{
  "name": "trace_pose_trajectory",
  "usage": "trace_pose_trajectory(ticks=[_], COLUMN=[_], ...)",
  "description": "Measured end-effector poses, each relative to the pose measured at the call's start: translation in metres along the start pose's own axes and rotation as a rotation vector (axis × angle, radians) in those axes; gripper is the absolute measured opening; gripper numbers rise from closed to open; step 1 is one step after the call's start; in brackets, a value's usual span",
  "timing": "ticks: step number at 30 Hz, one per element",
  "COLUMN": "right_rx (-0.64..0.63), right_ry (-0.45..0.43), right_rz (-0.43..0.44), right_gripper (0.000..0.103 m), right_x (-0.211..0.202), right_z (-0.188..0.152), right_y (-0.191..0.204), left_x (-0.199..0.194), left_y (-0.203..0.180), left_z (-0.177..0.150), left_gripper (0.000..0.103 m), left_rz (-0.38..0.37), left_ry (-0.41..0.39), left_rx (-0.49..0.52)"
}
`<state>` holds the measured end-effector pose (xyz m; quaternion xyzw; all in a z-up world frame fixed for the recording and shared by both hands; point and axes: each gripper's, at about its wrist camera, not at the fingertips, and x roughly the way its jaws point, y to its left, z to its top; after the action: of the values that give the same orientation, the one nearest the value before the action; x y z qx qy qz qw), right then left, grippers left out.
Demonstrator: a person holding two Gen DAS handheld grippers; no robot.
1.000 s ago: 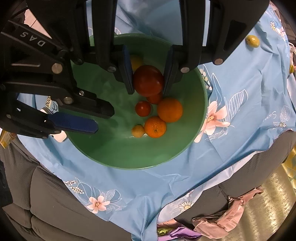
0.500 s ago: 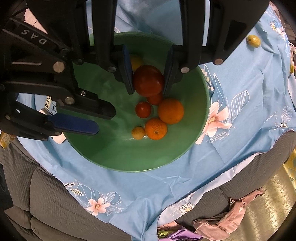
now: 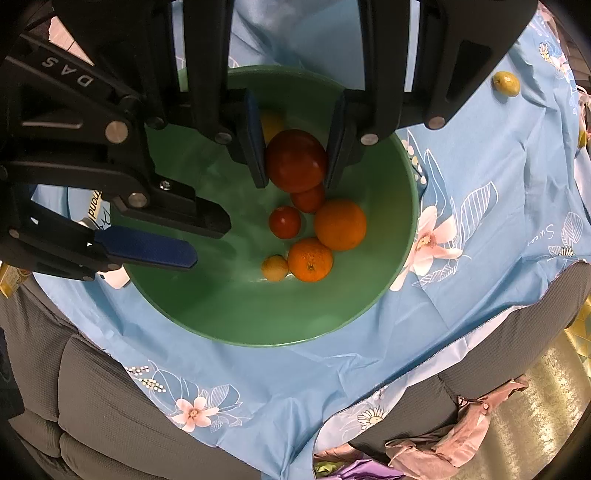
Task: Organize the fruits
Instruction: 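Open both tools to drop the tomatoes into the bowl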
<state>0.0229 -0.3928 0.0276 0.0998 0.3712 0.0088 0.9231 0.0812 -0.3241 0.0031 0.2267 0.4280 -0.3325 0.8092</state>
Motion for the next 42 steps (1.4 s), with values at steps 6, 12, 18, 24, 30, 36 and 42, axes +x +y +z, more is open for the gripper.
trace_pose_trajectory(ticks=[6, 12, 18, 24, 30, 36, 42], right_rx=[0.012, 0.035, 0.040, 0.058, 0.055, 0.040, 0.024], right_ry=[0.002, 0.001, -0.002, -0.013, -0.040, -0.060, -0.073], right_rz=[0.006, 0.008, 0.003, -0.015, -0.010, 0.000, 0.014], right_gripper=[0.032, 0.032, 0.032, 0.046, 0.046, 0.046, 0.046], right_x=[0.001, -0.001, -0.005, -0.014, -0.028, -0.043, -0.057], right_z=[-0.002, -0.003, -0.004, -0.004, -0.004, -0.006, -0.010], right_y=[-0.001, -0.002, 0.001, 0.003, 0.011, 0.023, 0.039], left_x=[0.000, -0.007, -0.016, -0.034, -0.054, -0.080, -0.102], left_y=[-0.001, -0.001, 0.000, 0.005, 0.013, 0.025, 0.046], left_z=[-0.001, -0.002, -0.005, -0.013, -0.027, -0.054, -0.090], left_gripper=[0.036, 0.053, 0.064, 0.067, 0.074, 0.077, 0.078], left_rz=[0.001, 0.008, 0.022, 0.037, 0.042, 0.053, 0.086], left_ry=[0.003, -0.014, -0.030, -0.059, -0.088, -0.126, -0.141], left_rx=[-0.003, 0.004, 0.000, -0.024, -0.066, -0.124, -0.211])
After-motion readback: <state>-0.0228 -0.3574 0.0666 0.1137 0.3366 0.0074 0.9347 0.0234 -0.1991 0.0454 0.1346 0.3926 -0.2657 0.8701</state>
